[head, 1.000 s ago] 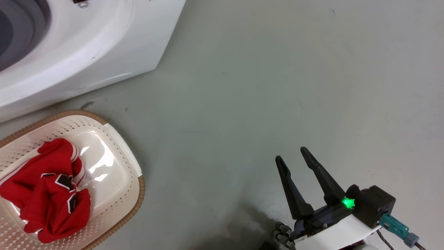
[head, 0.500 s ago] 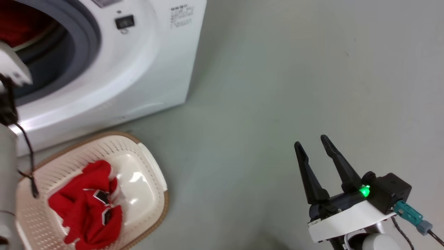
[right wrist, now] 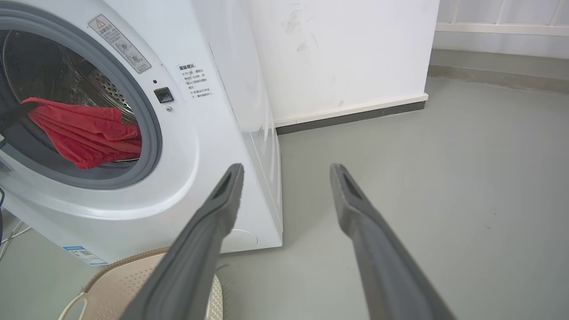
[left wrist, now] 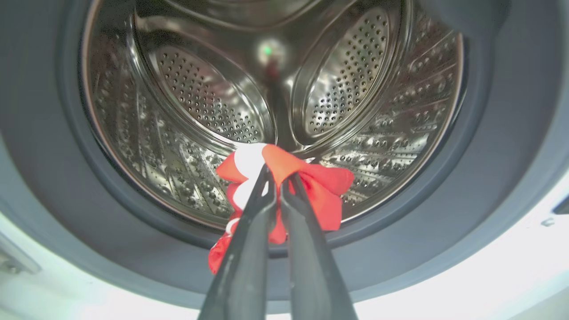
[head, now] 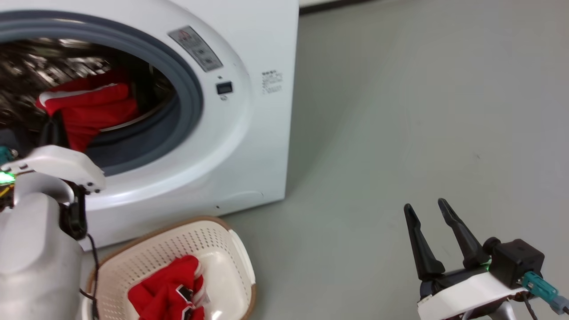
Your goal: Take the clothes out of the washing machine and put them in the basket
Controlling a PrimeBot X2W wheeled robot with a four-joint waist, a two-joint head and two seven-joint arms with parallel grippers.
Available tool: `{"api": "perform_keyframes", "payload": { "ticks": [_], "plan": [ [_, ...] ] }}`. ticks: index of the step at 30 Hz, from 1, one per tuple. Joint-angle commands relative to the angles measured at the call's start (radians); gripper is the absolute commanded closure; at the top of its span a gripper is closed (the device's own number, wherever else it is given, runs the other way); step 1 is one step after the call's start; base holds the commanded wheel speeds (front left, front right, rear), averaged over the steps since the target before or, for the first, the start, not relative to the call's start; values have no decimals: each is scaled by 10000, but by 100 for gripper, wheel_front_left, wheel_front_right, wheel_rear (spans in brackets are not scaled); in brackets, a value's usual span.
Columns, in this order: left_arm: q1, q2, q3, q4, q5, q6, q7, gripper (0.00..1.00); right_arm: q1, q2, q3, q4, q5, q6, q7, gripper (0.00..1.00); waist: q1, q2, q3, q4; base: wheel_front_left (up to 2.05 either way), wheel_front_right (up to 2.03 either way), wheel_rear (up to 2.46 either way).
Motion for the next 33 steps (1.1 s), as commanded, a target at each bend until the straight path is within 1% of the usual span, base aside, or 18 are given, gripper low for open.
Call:
{"api": "perform_keyframes", "payload": {
  "ticks": [1, 8, 15, 23, 27, 30, 33],
  "plan": [
    [397, -115, 84, -322, 73, 15, -64, 100, 163, -4, -58, -60, -15, -3, 41, 0, 2, -1, -564, 390, 0, 0, 0],
    [2170, -643, 413, -2584, 278, 45, -61, 100, 602, -4, -400, -196, 15, -3, 219, 0, 2, -1, -1289, 793, 0, 0, 0],
    [4271, -1110, 286, -4945, 440, 276, -46, 100, 1050, -4, -724, -367, -127, -3, 417, 0, 2, -1, -1867, 1312, 0, 0, 0],
    [6982, -1740, -262, -7729, 605, 867, 571, 100, 1455, 1, -1019, -649, -217, -3, 644, 0, 2, -1, -2143, 1997, 0, 0, 0],
    [7980, -2134, -617, -8328, 520, 1027, 802, 100, 1600, -2, -1128, -760, -239, -3, 734, 0, 2, -1, -2005, 2354, 0, 0, 0],
    [8317, -2339, -822, -8268, 549, 1095, 706, 100, 1466, -1, -1087, -827, -249, -3, 739, 0, 2, -1, -1713, 2492, 0, 0, 0],
    [8247, -2565, -1037, -8001, 491, 1048, 560, 100, 1257, -2, -1044, -888, -234, -3, 727, 0, 2, -1, -1292, 2594, 0, 0, 0]
  ]
}}
